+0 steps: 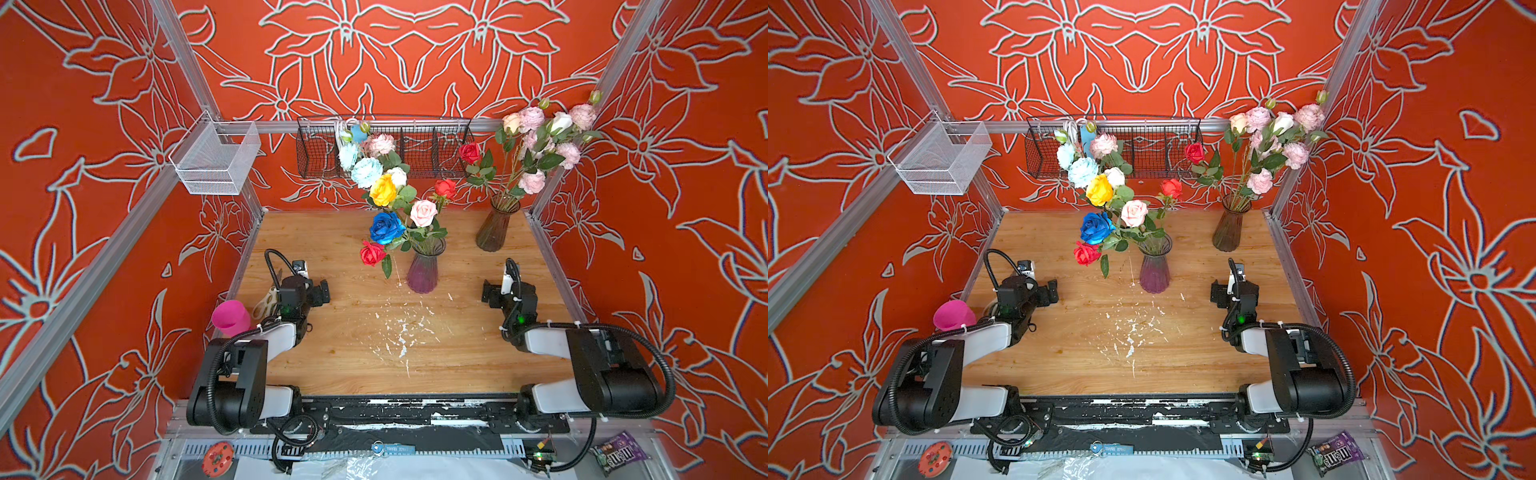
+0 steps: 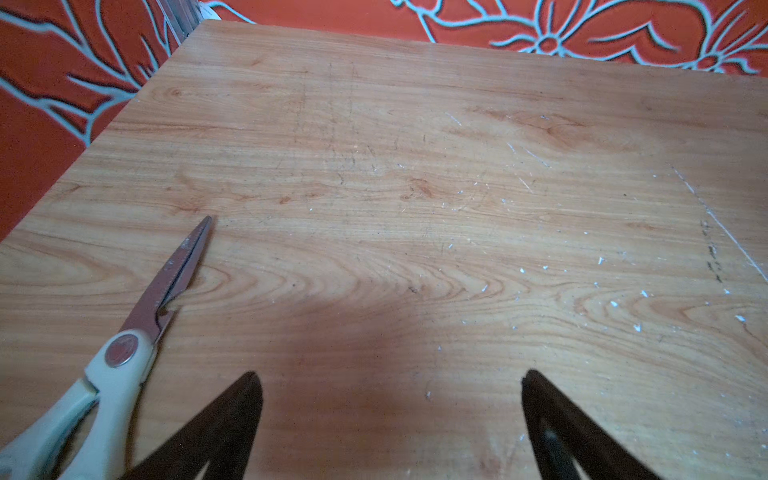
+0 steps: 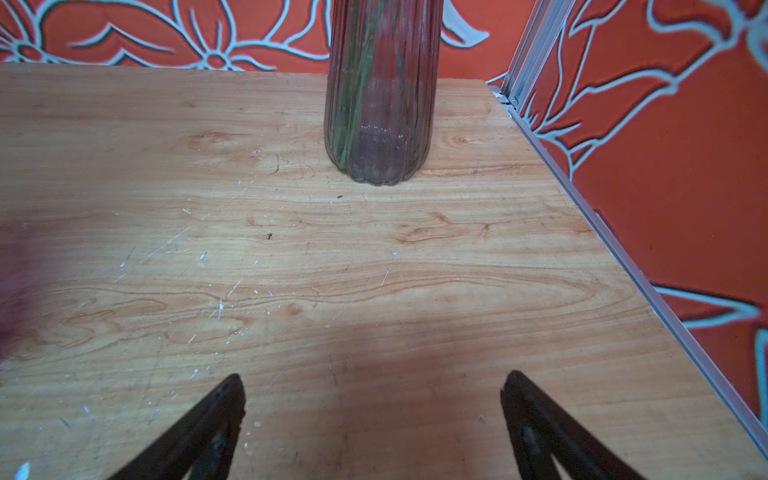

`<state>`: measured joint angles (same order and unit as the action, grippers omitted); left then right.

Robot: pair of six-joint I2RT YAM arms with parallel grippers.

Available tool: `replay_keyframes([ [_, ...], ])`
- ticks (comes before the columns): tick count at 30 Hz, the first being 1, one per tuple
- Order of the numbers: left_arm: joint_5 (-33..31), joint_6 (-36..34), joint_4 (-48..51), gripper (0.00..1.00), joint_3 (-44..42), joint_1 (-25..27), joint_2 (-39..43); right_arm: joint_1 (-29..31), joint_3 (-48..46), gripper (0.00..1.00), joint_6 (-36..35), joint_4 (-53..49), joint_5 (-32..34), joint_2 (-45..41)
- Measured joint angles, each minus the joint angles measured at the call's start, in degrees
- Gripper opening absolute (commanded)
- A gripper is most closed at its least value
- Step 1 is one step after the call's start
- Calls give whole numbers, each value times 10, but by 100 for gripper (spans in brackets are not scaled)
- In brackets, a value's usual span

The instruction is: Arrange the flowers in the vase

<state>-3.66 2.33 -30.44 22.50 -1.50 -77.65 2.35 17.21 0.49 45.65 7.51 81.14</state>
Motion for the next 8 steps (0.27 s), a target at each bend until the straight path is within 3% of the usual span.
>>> replay_keyframes([
  [8, 5, 0, 5, 97, 0, 0, 0, 0, 0, 98, 0, 0, 0, 0],
])
